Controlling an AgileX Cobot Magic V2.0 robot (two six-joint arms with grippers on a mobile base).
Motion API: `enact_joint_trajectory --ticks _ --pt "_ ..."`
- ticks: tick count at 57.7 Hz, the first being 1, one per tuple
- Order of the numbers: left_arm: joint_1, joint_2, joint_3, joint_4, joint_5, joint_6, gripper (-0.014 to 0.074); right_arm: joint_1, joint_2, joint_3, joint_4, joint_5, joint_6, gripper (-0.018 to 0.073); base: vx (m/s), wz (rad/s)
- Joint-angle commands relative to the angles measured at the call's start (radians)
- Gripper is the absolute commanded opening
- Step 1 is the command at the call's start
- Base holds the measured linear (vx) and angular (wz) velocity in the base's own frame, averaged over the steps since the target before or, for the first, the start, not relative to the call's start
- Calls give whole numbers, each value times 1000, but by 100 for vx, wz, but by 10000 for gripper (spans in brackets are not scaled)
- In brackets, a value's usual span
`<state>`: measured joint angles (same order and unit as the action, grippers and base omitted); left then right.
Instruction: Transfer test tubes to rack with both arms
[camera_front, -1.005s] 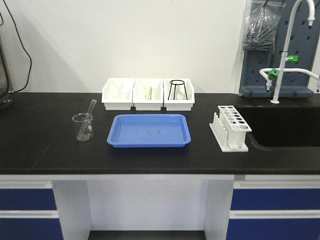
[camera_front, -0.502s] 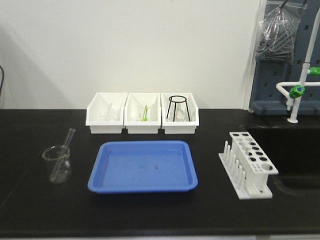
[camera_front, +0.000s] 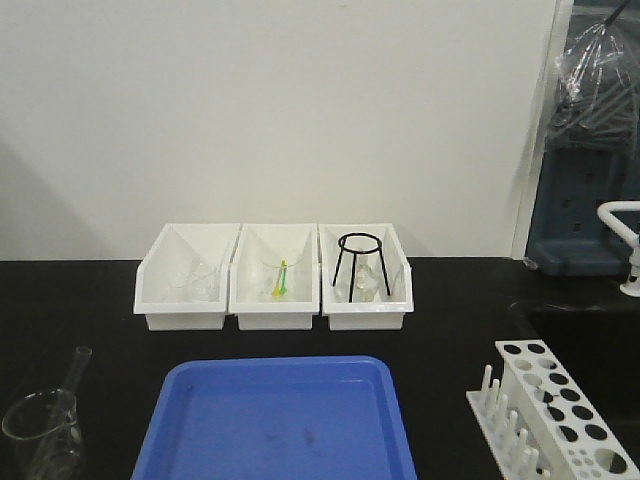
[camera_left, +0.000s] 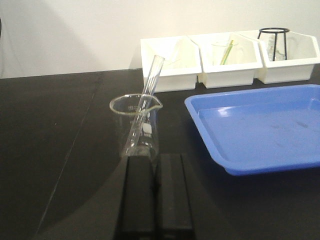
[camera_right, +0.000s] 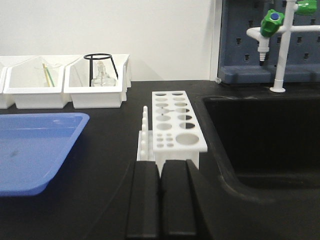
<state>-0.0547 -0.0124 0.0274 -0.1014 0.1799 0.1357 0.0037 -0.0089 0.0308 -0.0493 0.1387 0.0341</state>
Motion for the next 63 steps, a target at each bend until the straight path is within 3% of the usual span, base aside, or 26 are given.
enact_joint_trajectory --ticks 1,63 --pt "1 -11 -26 -5 -75 -7 -4 -4 -12 13 -4 -84 -4 -8 30 1" --pt "1 -11 -26 -5 -75 -7 -4 -4 -12 13 -4 -86 -4 -8 14 2"
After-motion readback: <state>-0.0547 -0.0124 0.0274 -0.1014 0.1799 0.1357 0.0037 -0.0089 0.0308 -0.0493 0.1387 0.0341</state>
